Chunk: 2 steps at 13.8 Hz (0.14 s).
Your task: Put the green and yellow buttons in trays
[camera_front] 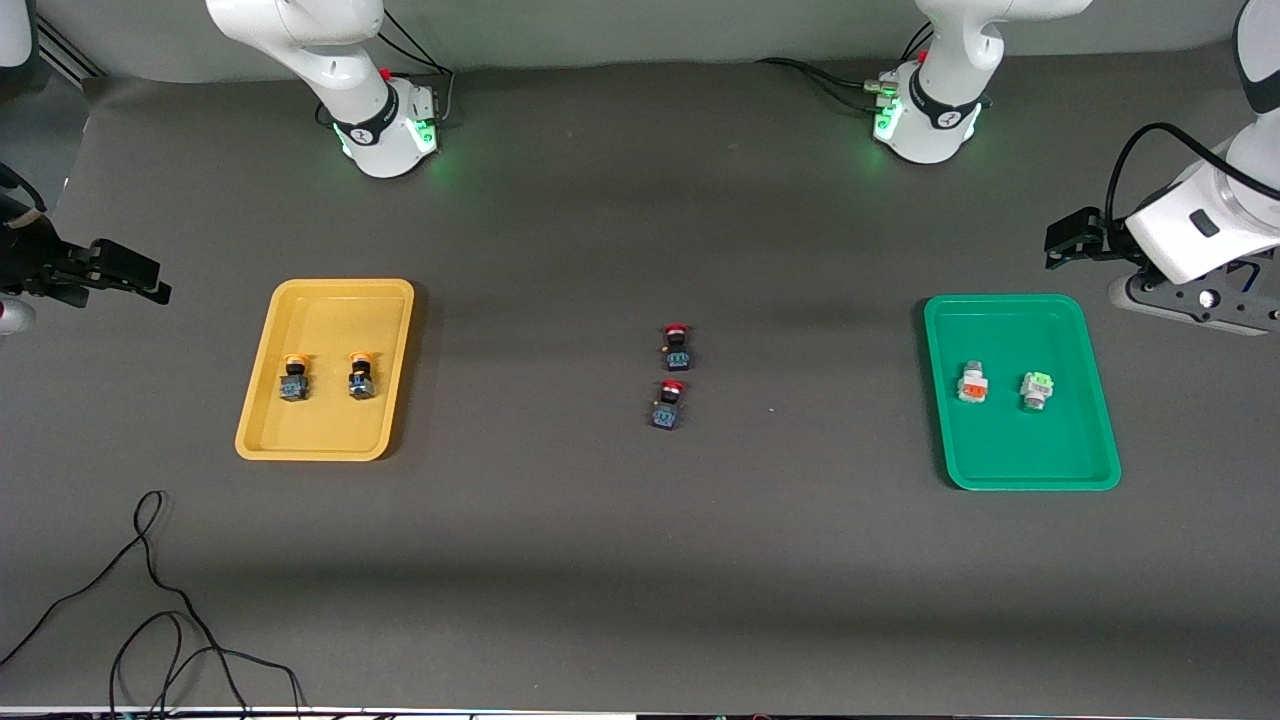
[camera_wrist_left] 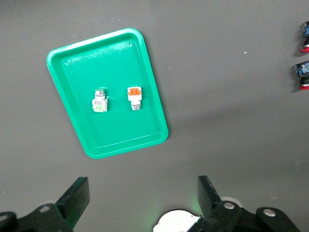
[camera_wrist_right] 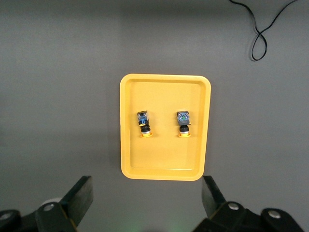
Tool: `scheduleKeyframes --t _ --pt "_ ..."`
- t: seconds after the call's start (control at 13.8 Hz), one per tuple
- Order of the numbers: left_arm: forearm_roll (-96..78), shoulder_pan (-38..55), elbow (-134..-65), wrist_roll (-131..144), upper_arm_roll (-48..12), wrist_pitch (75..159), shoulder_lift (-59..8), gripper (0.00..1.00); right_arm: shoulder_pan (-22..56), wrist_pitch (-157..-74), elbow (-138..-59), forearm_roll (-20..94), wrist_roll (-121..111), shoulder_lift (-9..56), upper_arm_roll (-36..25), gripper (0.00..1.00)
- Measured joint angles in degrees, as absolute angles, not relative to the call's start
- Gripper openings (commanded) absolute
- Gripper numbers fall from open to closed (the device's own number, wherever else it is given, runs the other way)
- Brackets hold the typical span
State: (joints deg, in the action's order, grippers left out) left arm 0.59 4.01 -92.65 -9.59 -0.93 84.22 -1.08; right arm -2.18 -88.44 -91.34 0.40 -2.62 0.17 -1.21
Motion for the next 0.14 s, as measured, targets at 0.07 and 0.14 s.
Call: scheduleKeyframes --t 0.07,0.14 --pt "0.60 3.92 -92.65 -9.58 -0.92 84.24 -1.08 1.00 -2.18 -88.44 -91.34 0.40 -2.60 0.18 -1.21 1.00" --pt "0.60 3.87 -92.68 -9.56 -0.92 84.23 -1.08 1.00 -2.19 -88.44 -91.34 0.40 -2.56 0.18 -1.21 1.00"
